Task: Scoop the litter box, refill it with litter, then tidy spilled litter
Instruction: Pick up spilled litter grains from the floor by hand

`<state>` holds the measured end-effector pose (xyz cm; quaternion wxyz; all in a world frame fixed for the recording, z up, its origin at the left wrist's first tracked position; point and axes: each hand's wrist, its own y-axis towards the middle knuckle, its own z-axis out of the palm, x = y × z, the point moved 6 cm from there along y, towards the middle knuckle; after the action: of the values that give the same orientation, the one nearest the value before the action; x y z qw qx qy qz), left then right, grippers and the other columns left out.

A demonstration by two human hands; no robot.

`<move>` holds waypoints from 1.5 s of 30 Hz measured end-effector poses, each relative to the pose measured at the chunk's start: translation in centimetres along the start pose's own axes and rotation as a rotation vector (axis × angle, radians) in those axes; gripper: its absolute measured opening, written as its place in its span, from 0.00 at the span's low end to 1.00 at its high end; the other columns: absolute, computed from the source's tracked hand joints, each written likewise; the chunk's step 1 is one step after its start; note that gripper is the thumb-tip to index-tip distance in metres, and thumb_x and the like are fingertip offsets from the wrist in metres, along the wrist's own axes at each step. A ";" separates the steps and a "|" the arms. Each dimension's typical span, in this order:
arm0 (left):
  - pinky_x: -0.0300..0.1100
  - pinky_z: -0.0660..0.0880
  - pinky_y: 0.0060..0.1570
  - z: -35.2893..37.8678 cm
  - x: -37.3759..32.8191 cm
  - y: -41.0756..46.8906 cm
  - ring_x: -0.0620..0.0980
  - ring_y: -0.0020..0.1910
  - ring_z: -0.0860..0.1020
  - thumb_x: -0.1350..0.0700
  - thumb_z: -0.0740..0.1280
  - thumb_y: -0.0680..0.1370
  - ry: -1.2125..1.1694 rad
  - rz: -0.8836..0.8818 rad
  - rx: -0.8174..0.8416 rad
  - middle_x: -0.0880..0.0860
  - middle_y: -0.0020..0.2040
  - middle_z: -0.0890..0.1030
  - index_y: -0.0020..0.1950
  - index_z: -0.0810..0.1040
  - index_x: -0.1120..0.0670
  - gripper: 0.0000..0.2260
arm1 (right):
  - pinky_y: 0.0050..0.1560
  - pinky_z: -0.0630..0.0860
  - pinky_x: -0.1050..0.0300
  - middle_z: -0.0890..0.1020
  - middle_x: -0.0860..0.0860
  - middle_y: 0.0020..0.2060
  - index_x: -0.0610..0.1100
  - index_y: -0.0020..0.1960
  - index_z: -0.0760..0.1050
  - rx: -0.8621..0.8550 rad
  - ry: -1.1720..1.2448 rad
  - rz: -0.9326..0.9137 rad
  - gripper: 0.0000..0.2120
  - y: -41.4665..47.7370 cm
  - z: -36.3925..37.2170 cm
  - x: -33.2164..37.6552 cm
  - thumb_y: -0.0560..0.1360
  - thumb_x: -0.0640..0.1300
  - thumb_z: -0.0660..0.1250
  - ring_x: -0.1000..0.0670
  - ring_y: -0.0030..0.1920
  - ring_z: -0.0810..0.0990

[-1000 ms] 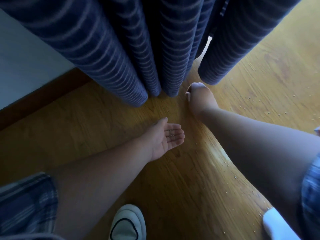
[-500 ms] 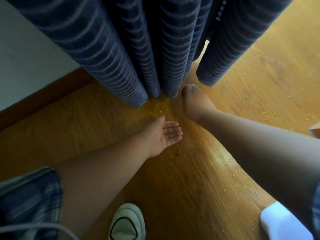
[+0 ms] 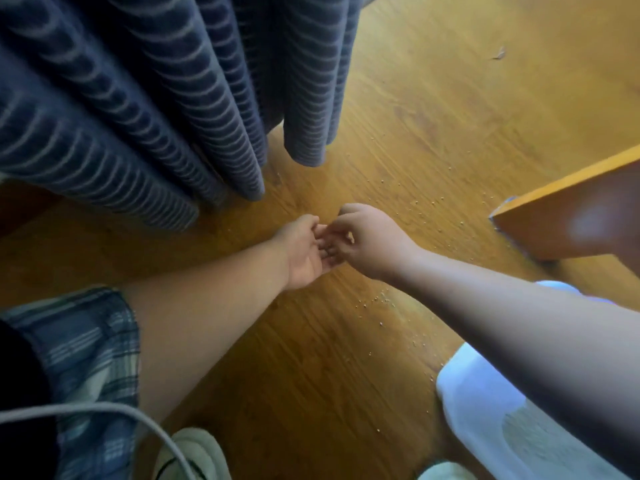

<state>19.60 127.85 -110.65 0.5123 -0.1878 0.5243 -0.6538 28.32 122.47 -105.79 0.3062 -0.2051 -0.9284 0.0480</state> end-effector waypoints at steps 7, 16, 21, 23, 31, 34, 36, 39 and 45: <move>0.47 0.79 0.45 4.7 1.1 1.1 0.55 0.45 0.79 0.51 0.50 0.86 0.080 0.002 -0.025 0.61 0.45 0.78 0.53 0.77 0.64 0.21 | 0.50 0.70 0.59 0.80 0.53 0.45 0.48 0.49 0.83 -0.227 0.186 0.323 0.07 -2.7 -3.2 -9.0 0.78 0.43 0.66 0.54 0.47 0.76; 0.47 0.80 0.42 3.9 1.0 2.6 0.56 0.51 0.81 0.51 0.51 0.86 0.086 -0.008 -0.082 0.61 0.52 0.81 0.56 0.78 0.63 0.20 | 0.52 0.72 0.55 0.80 0.48 0.51 0.47 0.50 0.80 -0.355 0.154 0.548 0.05 2.9 -3.2 -15.0 0.79 0.43 0.65 0.47 0.52 0.78; 0.47 0.81 0.44 2.8 0.4 2.8 0.56 0.51 0.81 0.52 0.52 0.86 0.046 0.013 -0.080 0.61 0.51 0.81 0.58 0.79 0.63 0.20 | 0.51 0.72 0.56 0.79 0.48 0.51 0.46 0.51 0.79 -0.319 0.122 0.543 0.05 5.3 -1.2 -15.3 0.79 0.44 0.66 0.45 0.52 0.77; 0.47 0.81 0.44 2.2 0.1 2.8 0.56 0.51 0.82 0.51 0.52 0.85 0.037 0.016 -0.098 0.61 0.51 0.81 0.58 0.79 0.62 0.20 | 0.52 0.73 0.53 0.78 0.48 0.49 0.45 0.50 0.79 -0.321 0.102 0.541 0.04 5.6 -0.7 -15.5 0.78 0.44 0.66 0.44 0.52 0.77; 0.49 0.80 0.52 0.3 -0.3 1.5 0.57 0.55 0.81 0.52 0.53 0.86 0.028 -0.035 -0.133 0.63 0.56 0.80 0.60 0.78 0.63 0.19 | 0.48 0.71 0.53 0.76 0.47 0.48 0.44 0.48 0.76 -0.315 0.022 0.572 0.05 6.1 -0.4 -16.2 0.80 0.44 0.64 0.43 0.51 0.76; 0.49 0.80 0.53 0.2 -0.6 1.2 0.56 0.54 0.80 0.51 0.52 0.86 -0.002 -0.039 -0.124 0.62 0.55 0.80 0.60 0.78 0.63 0.19 | 0.51 0.72 0.53 0.77 0.47 0.50 0.45 0.49 0.77 -0.304 0.046 0.564 0.05 6.7 -0.6 -15.8 0.80 0.45 0.65 0.43 0.53 0.77; 0.49 0.81 0.53 0.3 -0.7 1.3 0.57 0.55 0.81 0.51 0.53 0.86 0.008 -0.038 -0.123 0.62 0.56 0.80 0.59 0.78 0.62 0.19 | 0.52 0.72 0.53 0.78 0.47 0.50 0.46 0.49 0.78 -0.291 0.065 0.513 0.05 7.6 -0.8 -15.1 0.79 0.46 0.65 0.44 0.53 0.77; 0.49 0.81 0.53 0.4 -0.7 1.1 0.57 0.55 0.81 0.52 0.53 0.86 0.020 -0.029 -0.133 0.62 0.55 0.81 0.59 0.79 0.62 0.19 | 0.53 0.74 0.53 0.79 0.48 0.51 0.48 0.48 0.79 -0.237 0.030 0.489 0.05 8.6 -0.6 -14.4 0.79 0.47 0.65 0.45 0.53 0.78; 0.48 0.81 0.52 0.2 -0.7 0.5 0.57 0.55 0.81 0.52 0.52 0.86 0.015 -0.019 -0.132 0.62 0.54 0.80 0.59 0.78 0.63 0.19 | 0.54 0.76 0.49 0.77 0.47 0.50 0.46 0.48 0.76 -0.211 -0.039 0.501 0.04 7.8 -0.2 -14.4 0.80 0.47 0.65 0.43 0.52 0.77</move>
<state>20.29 128.35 -110.83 0.4884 -0.2212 0.5684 -0.6240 41.64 123.71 -115.21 0.2438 -0.4580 -0.8544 0.0290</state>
